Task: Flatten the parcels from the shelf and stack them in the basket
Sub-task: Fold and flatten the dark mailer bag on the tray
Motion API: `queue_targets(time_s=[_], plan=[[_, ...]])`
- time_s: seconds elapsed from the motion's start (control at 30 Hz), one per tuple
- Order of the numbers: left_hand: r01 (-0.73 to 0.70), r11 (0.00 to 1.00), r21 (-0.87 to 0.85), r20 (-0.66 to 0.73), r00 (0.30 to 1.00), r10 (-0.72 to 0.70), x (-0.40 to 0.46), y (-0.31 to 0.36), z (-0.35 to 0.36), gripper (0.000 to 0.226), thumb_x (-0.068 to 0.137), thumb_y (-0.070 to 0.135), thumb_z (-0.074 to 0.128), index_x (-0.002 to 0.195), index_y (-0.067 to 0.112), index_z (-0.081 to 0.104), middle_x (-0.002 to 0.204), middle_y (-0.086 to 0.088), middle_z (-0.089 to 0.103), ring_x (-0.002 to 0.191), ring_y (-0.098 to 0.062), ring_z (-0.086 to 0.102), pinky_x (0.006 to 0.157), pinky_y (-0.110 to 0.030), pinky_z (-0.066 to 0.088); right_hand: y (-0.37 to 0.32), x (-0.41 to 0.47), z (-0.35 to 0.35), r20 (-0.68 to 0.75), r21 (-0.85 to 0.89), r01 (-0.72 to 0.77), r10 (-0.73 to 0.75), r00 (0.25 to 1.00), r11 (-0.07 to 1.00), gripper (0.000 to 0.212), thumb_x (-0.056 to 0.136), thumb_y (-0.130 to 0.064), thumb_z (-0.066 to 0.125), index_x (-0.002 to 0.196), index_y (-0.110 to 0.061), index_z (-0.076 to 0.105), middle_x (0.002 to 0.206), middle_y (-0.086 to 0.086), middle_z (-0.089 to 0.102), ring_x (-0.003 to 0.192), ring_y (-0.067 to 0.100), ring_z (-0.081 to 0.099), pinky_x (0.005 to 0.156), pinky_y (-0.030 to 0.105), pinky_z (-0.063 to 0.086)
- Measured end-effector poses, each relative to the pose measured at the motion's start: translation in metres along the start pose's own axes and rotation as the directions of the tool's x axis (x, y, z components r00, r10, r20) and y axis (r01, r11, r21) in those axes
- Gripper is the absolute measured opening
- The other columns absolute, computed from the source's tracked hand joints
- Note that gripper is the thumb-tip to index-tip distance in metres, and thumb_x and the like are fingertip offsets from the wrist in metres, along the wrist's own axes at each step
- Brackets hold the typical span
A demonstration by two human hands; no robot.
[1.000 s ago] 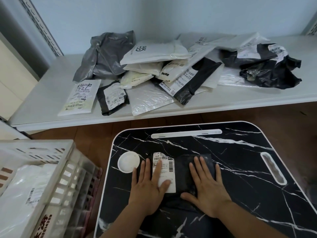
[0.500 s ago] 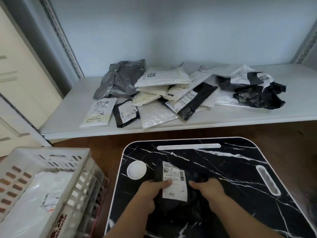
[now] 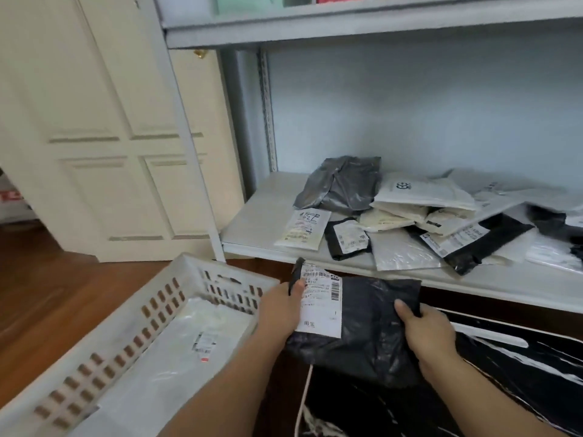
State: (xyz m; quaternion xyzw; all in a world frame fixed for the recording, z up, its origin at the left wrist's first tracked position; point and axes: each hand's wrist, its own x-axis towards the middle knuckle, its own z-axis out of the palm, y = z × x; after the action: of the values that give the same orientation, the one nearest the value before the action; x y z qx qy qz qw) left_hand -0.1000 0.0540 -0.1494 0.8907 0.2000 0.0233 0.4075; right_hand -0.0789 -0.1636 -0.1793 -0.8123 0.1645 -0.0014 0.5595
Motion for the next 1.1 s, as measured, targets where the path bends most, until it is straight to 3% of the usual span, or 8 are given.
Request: queue_targets(time_s=[0.2, 0.47, 0.6, 0.67, 0.77, 0.87, 0.97, 1.1], plan=[[0.146, 0.960, -0.239, -0.108, 0.978, -0.176, 0.023, -0.065, -0.086, 0.046, 0.099, 0.045, 0.041, 0.085, 0.007, 0.060, 0.095, -0.016, 0.067, 0.089, -0.030, 0.063, 0.077, -0.035, 0.047, -0.059, -0.016, 0.089, 0.102, -0.275, 0.270, -0.251, 0.963, 0.923, 0.034, 0.100, -0.033, 0.049, 0.081, -0.006, 0.061, 0.071, 0.000, 0.054, 0.076, 0.025, 0.052, 0.065, 0.034, 0.030], [0.376, 0.697, -0.611, 0.053, 0.897, -0.438, 0.036, -0.174, -0.164, 0.046, 0.090, 0.051, 0.057, 0.105, 0.008, 0.064, 0.088, -0.009, 0.072, 0.078, -0.028, 0.069, 0.057, -0.029, 0.051, -0.083, -0.038, 0.211, 0.319, -0.231, 0.504, -0.424, 0.848, 0.833, 0.036, 0.100, -0.028, 0.049, 0.069, -0.010, 0.046, 0.066, 0.005, 0.052, 0.065, 0.021, 0.048, 0.058, 0.035, 0.033], [0.446, 0.598, -0.666, 0.144, 0.864, -0.483, 0.039, -0.216, -0.169, 0.036, 0.083, 0.035, 0.071, 0.102, 0.004, 0.068, 0.094, -0.015, 0.074, 0.093, -0.037, 0.068, 0.089, -0.052, 0.050, -0.083, -0.036, 0.255, 0.378, -0.228, 0.553, -0.450, 0.809, 0.801, 0.023, 0.100, -0.027, 0.049, 0.086, -0.011, 0.060, 0.082, 0.005, 0.062, 0.081, 0.024, 0.057, 0.068, 0.032, 0.041], [0.470, 0.568, -0.676, 0.121, 0.831, -0.543, 0.039, -0.239, -0.162, 0.026, 0.087, 0.025, 0.069, 0.099, 0.001, 0.067, 0.092, -0.016, 0.074, 0.087, -0.035, 0.068, 0.081, -0.047, 0.055, -0.081, -0.037, 0.274, 0.408, -0.244, 0.572, -0.452, 0.793, 0.783, 0.020, 0.100, -0.026, 0.049, 0.088, -0.014, 0.060, 0.086, 0.003, 0.063, 0.084, 0.022, 0.058, 0.069, 0.030, 0.039], [0.591, 0.612, -0.526, 0.059, 0.743, -0.667, 0.034, -0.275, -0.145, 0.017, 0.093, 0.016, 0.062, 0.097, 0.000, 0.065, 0.089, -0.017, 0.069, 0.082, -0.032, 0.065, 0.068, -0.034, 0.052, -0.066, -0.038, 0.306, 0.603, -0.303, 0.534, -0.275, 0.749, 0.790, 0.029, 0.099, -0.039, 0.048, 0.119, -0.020, 0.056, 0.106, 0.002, 0.064, 0.095, 0.022, 0.063, 0.083, 0.033, 0.048], [0.747, 0.618, -0.244, 0.061, 0.648, -0.759, 0.020, -0.311, -0.129, 0.020, 0.092, 0.003, 0.050, 0.108, -0.006, 0.058, 0.089, -0.024, 0.064, 0.087, -0.036, 0.063, 0.084, -0.041, 0.056, -0.042, -0.055, 0.327, 0.850, -0.369, 0.639, -0.032, 0.525, 0.675, 0.056, 0.094, -0.054, 0.048, 0.144, -0.034, 0.035, 0.140, -0.001, 0.050, 0.123, 0.023, 0.052, 0.103, 0.034, 0.039], [0.867, 0.498, -0.038, 0.210, 0.494, -0.844, -0.002, -0.332, -0.117, 0.022, 0.095, -0.001, 0.039, 0.111, -0.003, 0.055, 0.087, -0.015, 0.064, 0.069, -0.025, 0.058, 0.064, -0.025, 0.056, -0.017, -0.080, 0.341, 0.935, -0.353, 0.816, 0.172, 0.309, 0.457, 0.062, 0.096, -0.049, 0.049, 0.150, -0.026, 0.030, 0.155, 0.004, 0.031, 0.141, 0.023, 0.031, 0.112, 0.034, 0.028], [0.641, 0.502, 0.581, 0.149, 0.522, -0.840, -0.024, -0.338, -0.101, 0.041, 0.094, 0.012, 0.054, 0.134, 0.004, 0.050, 0.134, -0.006, 0.055, 0.112, -0.019, 0.060, 0.078, -0.021, 0.048, 0.004, -0.108, 0.349, 0.889, -0.311, 0.938, 0.398, 0.228, 0.157, 0.060, 0.097, -0.047, 0.045, 0.149, -0.019, 0.032, 0.150, 0.010, 0.035, 0.136, 0.029, 0.037, 0.108, 0.041, 0.035]])
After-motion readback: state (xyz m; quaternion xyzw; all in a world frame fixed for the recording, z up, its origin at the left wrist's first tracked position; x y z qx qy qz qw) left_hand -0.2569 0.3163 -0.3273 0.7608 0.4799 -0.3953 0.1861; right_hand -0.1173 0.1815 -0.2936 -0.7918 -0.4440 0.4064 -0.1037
